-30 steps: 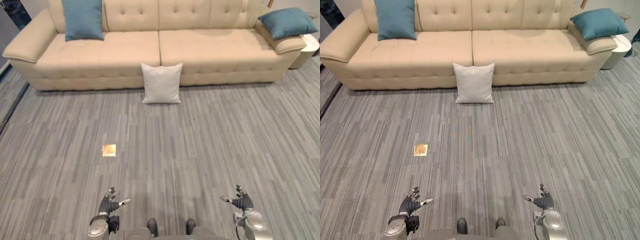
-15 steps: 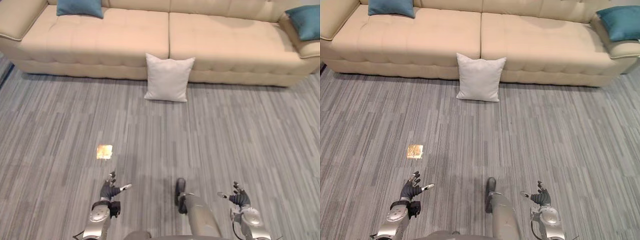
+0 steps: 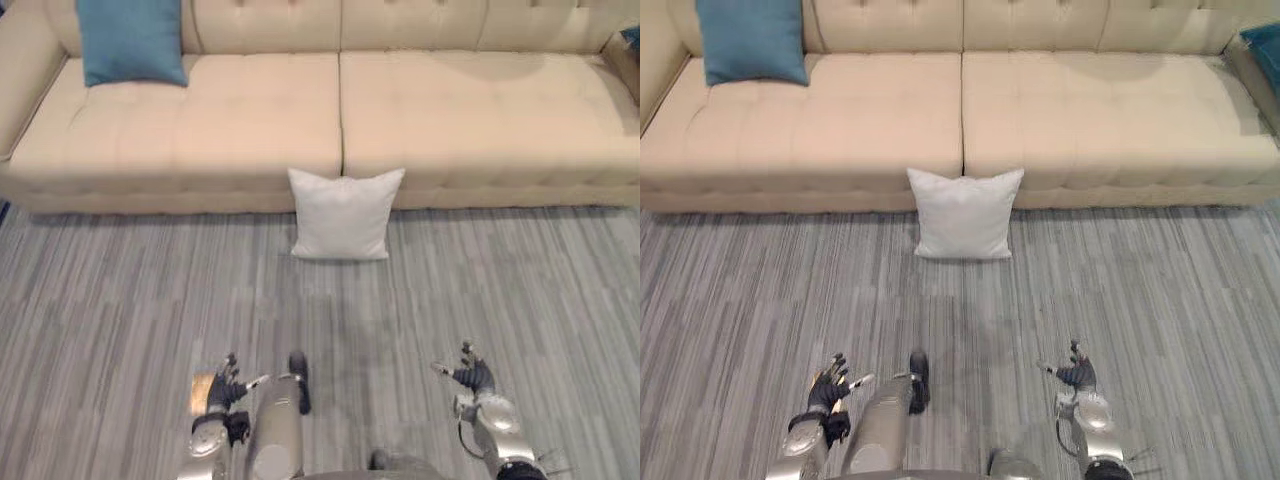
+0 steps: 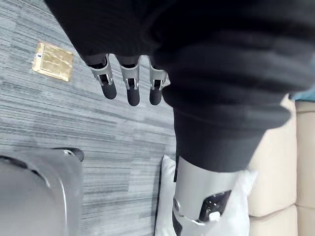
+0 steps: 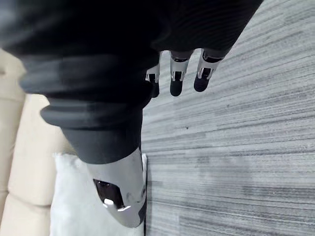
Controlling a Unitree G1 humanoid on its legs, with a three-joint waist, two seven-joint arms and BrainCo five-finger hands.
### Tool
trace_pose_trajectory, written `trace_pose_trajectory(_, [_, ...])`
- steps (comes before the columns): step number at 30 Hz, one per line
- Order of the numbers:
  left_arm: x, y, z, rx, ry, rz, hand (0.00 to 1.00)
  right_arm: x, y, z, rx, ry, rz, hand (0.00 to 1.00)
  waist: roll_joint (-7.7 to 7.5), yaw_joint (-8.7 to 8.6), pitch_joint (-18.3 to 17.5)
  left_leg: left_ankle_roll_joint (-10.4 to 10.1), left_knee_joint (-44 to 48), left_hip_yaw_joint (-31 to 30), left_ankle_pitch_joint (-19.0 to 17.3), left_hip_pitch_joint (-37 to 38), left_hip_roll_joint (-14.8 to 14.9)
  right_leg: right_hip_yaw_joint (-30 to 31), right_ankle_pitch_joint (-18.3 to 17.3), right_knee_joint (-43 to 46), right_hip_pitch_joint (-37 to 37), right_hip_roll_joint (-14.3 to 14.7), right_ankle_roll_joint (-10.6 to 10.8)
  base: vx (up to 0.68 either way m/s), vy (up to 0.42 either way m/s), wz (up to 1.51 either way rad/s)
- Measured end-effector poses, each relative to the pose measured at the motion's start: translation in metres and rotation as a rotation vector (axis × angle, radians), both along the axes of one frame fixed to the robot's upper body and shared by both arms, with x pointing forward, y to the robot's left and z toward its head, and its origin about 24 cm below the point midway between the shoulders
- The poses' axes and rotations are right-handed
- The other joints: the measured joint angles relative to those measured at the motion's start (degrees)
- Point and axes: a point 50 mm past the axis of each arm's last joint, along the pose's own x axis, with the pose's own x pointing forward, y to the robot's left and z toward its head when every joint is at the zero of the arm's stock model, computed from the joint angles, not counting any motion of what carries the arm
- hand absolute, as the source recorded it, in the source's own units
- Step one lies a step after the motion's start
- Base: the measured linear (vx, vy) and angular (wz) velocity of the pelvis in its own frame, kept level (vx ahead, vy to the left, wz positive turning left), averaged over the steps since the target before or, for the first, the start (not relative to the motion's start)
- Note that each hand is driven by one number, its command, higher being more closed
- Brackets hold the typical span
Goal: Pick up cushions and gather them together orderly.
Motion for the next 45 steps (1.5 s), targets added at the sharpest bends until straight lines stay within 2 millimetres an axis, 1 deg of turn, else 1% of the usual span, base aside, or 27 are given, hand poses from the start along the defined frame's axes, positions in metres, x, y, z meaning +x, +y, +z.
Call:
trace_pose_trajectory(1, [-0.005, 0.003, -0.003, 0.007, 0.021, 0.002, 0.00, 0.002, 0.003, 0.000, 0.018, -0.005, -0.002, 0.00, 0.15, -0.26, 0.1, 0.4, -1.3, 0.4, -2.5, 4.9, -0.7, 1.0, 4.4, 13.3, -4.3, -0.9, 4.6, 0.63, 0.212, -0.21])
trace_pose_trajectory(2, [-0.008, 0.004, -0.004, 0.010, 0.031, 0.004, 0.00, 0.002, 0.006, -0.001, 0.026, -0.007, 0.002, 0.00, 0.26, -0.75, 0.2, 0.5, -2.1, 0.5, -3.6, 7.6, -0.9, 0.9, 3.8, 19.2, -6.1, -1.2, 4.0, 0.57, 0.131, -0.22])
trace_pose_trajectory(3, [-0.011, 0.006, -0.005, 0.016, 0.043, 0.005, 0.00, 0.001, 0.010, -0.002, 0.035, -0.004, 0.007, 0.00, 0.71, -1.40, 0.3, 0.5, -4.2, 0.5, -4.8, 13.2, -0.9, -0.8, 1.7, 27.4, -9.3, -1.2, 0.3, 0.41, 0.060, -0.15])
trace_pose_trajectory(5, [-0.010, 0.007, -0.004, 0.019, 0.038, 0.000, 0.00, 0.000, 0.012, -0.002, 0.035, -0.010, 0.019, 0.00, 1.50, -1.90, 0.3, 0.2, -9.3, 0.6, -5.3, 20.7, -0.5, -5.5, -0.4, 30.1, -15.1, -0.9, -3.3, 0.48, 0.027, -0.09])
trace_pose_trajectory(6, [-0.008, 0.007, -0.004, 0.021, 0.032, -0.002, 0.00, 0.002, 0.013, 0.000, 0.035, -0.023, 0.022, 0.00, 2.00, -2.54, 0.3, -0.3, -11.8, 0.5, -5.6, 23.7, 0.0, -8.5, -1.4, 26.9, -18.8, -0.4, -4.5, 0.47, -0.010, 0.03])
trace_pose_trajectory(7, [-0.007, 0.007, -0.003, 0.022, 0.031, -0.004, 0.00, 0.002, 0.013, 0.000, 0.034, -0.023, 0.021, 0.00, 1.92, -2.70, 0.4, -0.3, -12.8, 0.6, -5.6, 25.2, 0.1, -9.5, -1.8, 24.0, -20.5, -0.1, -4.9, 0.57, -0.071, 0.16])
trace_pose_trajectory(8, [-0.004, 0.006, -0.003, 0.020, 0.029, -0.009, 0.00, -0.001, 0.012, -0.001, 0.032, -0.014, 0.017, 0.00, 1.93, -2.97, 0.4, -0.4, -14.1, 0.5, -5.5, 27.2, 0.7, -11.1, -1.8, 15.3, -22.9, 1.0, -5.0, 0.59, -0.132, 0.26])
trace_pose_trajectory(9, [-0.004, 0.006, -0.003, 0.021, 0.028, -0.012, 0.00, -0.007, 0.011, -0.004, 0.030, 0.001, 0.013, 0.00, 1.60, -3.32, 0.2, -0.4, -15.0, 0.0, -5.6, 28.7, 1.0, -11.6, 0.3, 3.8, -23.5, 2.8, -5.2, 0.50, -0.123, 0.38])
trace_pose_trajectory(10, [-0.004, 0.007, -0.003, 0.024, 0.030, -0.012, 0.00, -0.011, 0.011, -0.006, 0.028, 0.013, 0.013, 0.00, 1.01, -3.61, 0.0, -2.3, -15.3, -0.5, -5.7, 29.5, 0.8, -11.2, 3.1, -2.9, -23.3, 3.7, -5.4, 0.43, -0.142, 0.62])
trace_pose_trajectory(11, [-0.007, 0.007, -0.004, 0.026, 0.040, -0.015, 0.00, -0.021, 0.010, -0.010, 0.029, 0.039, 0.005, 0.00, -0.23, -4.28, -0.4, -5.5, -15.4, -2.3, -7.1, 30.8, -0.1, -9.3, 15.9, -12.1, -22.4, 4.7, -8.5, 0.50, -0.144, 0.50])
trace_pose_trajectory(12, [-0.009, -0.003, -0.010, -0.003, 0.064, -0.013, 0.00, -0.025, 0.001, -0.012, 0.011, 0.071, -0.005, 0.00, 2.73, -4.10, -0.6, -7.7, -15.7, -3.7, -7.7, 31.9, 2.7, -10.2, 14.8, -10.0, -22.0, 6.5, -10.3, 0.59, -0.172, 0.38])
trace_pose_trajectory(14, [-0.006, -0.004, -0.009, -0.003, 0.058, -0.021, 0.00, -0.023, 0.002, -0.011, 0.012, 0.060, -0.006, 0.00, 2.76, -4.15, -0.7, -11.2, -15.1, -4.5, -5.2, 31.7, 3.3, -10.8, 12.1, -9.9, -21.4, 6.7, -10.9, 0.46, -0.163, 0.19])
trace_pose_trajectory(15, [-0.002, -0.007, -0.008, -0.006, 0.047, -0.026, 0.00, -0.024, 0.002, -0.010, 0.015, 0.051, -0.013, 0.00, 3.06, -4.46, -0.7, -12.9, -11.6, -5.7, -3.7, 30.4, 4.1, -12.1, 10.7, -10.4, -19.7, 6.7, -11.2, 0.42, -0.201, 0.51])
trace_pose_trajectory(17, [0.004, -0.014, -0.006, -0.024, 0.024, -0.033, 0.00, -0.028, 0.004, -0.009, 0.019, 0.042, -0.013, 0.00, 2.90, -4.26, -0.6, -13.9, 5.0, -6.4, -0.2, 24.5, 6.9, -13.7, 9.5, -14.3, -13.5, 7.1, -11.3, 0.39, -0.165, 0.51])
trace_pose_trajectory(19, [0.005, -0.021, -0.005, -0.045, 0.011, -0.038, 0.00, -0.024, 0.007, -0.003, 0.020, 0.001, -0.011, 0.00, 2.74, -3.36, -0.6, -11.8, 13.9, -4.6, -3.0, 19.6, 9.4, -14.2, 9.5, -17.6, -8.8, 7.7, -11.3, 0.27, -0.056, 0.09])
trace_pose_trajectory(21, [0.006, -0.029, -0.004, -0.072, -0.002, -0.042, 0.00, -0.016, 0.006, 0.005, 0.009, -0.055, -0.008, 0.00, 2.76, -2.33, -0.7, -9.4, 10.2, -2.4, -4.6, 15.6, 10.1, -13.7, 9.5, -19.2, -7.0, 7.7, -11.3, 0.20, 0.039, -0.18])
trace_pose_trajectory(23, [0.006, -0.030, -0.004, -0.074, -0.003, -0.043, 0.00, -0.013, 0.008, 0.007, 0.013, -0.068, -0.009, 0.00, 3.41, -1.93, -0.9, -9.1, 0.3, -2.5, -4.0, 12.9, 10.0, -13.0, 8.8, -18.7, -7.2, 7.7, -10.0, 0.14, 0.140, -0.25])
trace_pose_trajectory(24, [0.004, -0.030, -0.005, -0.076, 0.003, -0.043, 0.00, -0.015, 0.009, 0.006, 0.014, -0.062, -0.011, 0.00, 4.08, -2.12, -1.2, -9.3, -4.8, -2.5, -0.6, 12.5, 10.0, -12.8, 8.4, -17.9, -7.5, 8.1, -9.3, 0.08, 0.137, -0.17])
trace_pose_trajectory(25, [0.003, -0.029, -0.006, -0.070, 0.008, -0.047, 0.00, -0.016, 0.010, 0.004, 0.020, -0.055, -0.015, 0.00, 3.78, -2.29, -1.3, -10.4, -5.5, -2.5, -1.2, 12.5, 9.9, -12.3, 7.8, -16.9, -8.2, 8.0, -8.4, 0.08, 0.144, -0.14])
trace_pose_trajectory(27, [0.004, -0.025, -0.004, -0.051, 0.006, -0.060, 0.00, -0.019, 0.016, 0.001, 0.033, -0.046, -0.021, 0.00, 2.10, -1.99, -1.5, -10.5, -6.4, -0.7, -1.0, 12.2, 7.8, -10.7, 6.4, -14.1, -10.8, 5.7, -6.5, 0.08, 0.165, -0.15])
trace_pose_trajectory(31, [0.021, -0.018, 0.010, -0.007, -0.067, -0.090, 0.00, -0.010, 0.019, 0.004, 0.021, -0.061, -0.007, 0.00, 2.04, -2.13, 0.2, -8.4, -0.4, 0.0, -3.6, 6.9, 6.8, -9.2, 4.0, -6.3, -17.3, 3.3, -5.4, -0.02, 0.136, -0.06])
trace_pose_trajectory(35, [0.060, -0.011, 0.037, 0.047, -0.191, -0.087, 0.00, 0.016, 0.027, 0.017, -0.011, -0.121, 0.036, 0.00, 1.82, -1.00, 5.0, -6.8, 8.7, -0.4, -7.3, -0.2, 7.4, -7.8, 0.4, 3.4, -25.3, 2.0, -4.9, -0.14, 0.062, -0.04])
trace_pose_trajectory(39, [0.091, -0.002, 0.061, 0.035, -0.305, -0.002, 0.00, 0.051, 0.028, 0.037, -0.031, -0.207, 0.030, 0.00, 1.44, -1.04, 7.1, -5.7, 16.6, -1.3, -9.6, -11.8, 8.3, -6.6, -1.4, 11.6, -36.9, 1.5, -5.2, -0.17, 0.007, -0.03])
trace_pose_trajectory(40, [0.104, 0.001, 0.071, 0.025, -0.346, 0.022, 0.00, 0.067, 0.027, 0.046, -0.044, -0.237, 0.036, 0.00, 1.45, -1.00, 8.7, -5.4, 18.8, -1.4, -10.2, -15.0, 8.7, -6.4, -1.7, 13.6, -40.1, 1.4, -5.5, -0.13, -0.008, -0.08])
trace_pose_trajectory(42, [0.128, 0.003, 0.090, 0.004, -0.412, 0.067, 0.00, 0.095, 0.025, 0.067, -0.059, -0.301, 0.025, 0.00, 1.49, -1.15, 9.7, -4.9, 23.2, -2.2, -9.9, -22.6, 9.4, -6.1, -1.9, 17.8, -47.5, 1.4, -5.8, -0.14, -0.020, -0.07])
trace_pose_trajectory(44, [0.153, 0.002, 0.116, -0.011, -0.498, 0.084, 0.00, 0.125, 0.026, 0.095, -0.063, -0.390, 0.024, 0.00, 1.46, -0.98, 12.0, -4.8, 26.4, -2.5, -10.0, -27.9, 10.1, -5.8, -2.0, 21.0, -52.9, 1.5, -6.1, -0.12, -0.024, -0.09])
trace_pose_trajectory(45, [0.173, -0.002, 0.141, -0.030, -0.585, 0.092, 0.00, 0.150, 0.030, 0.127, -0.075, -0.485, 0.028, 0.00, 1.43, -1.01, 13.6, -4.8, 28.9, -2.6, -10.0, -33.0, 10.6, -5.2, -2.0, 23.6, -58.2, 1.6, -6.2, -0.13, -0.034, -0.16])
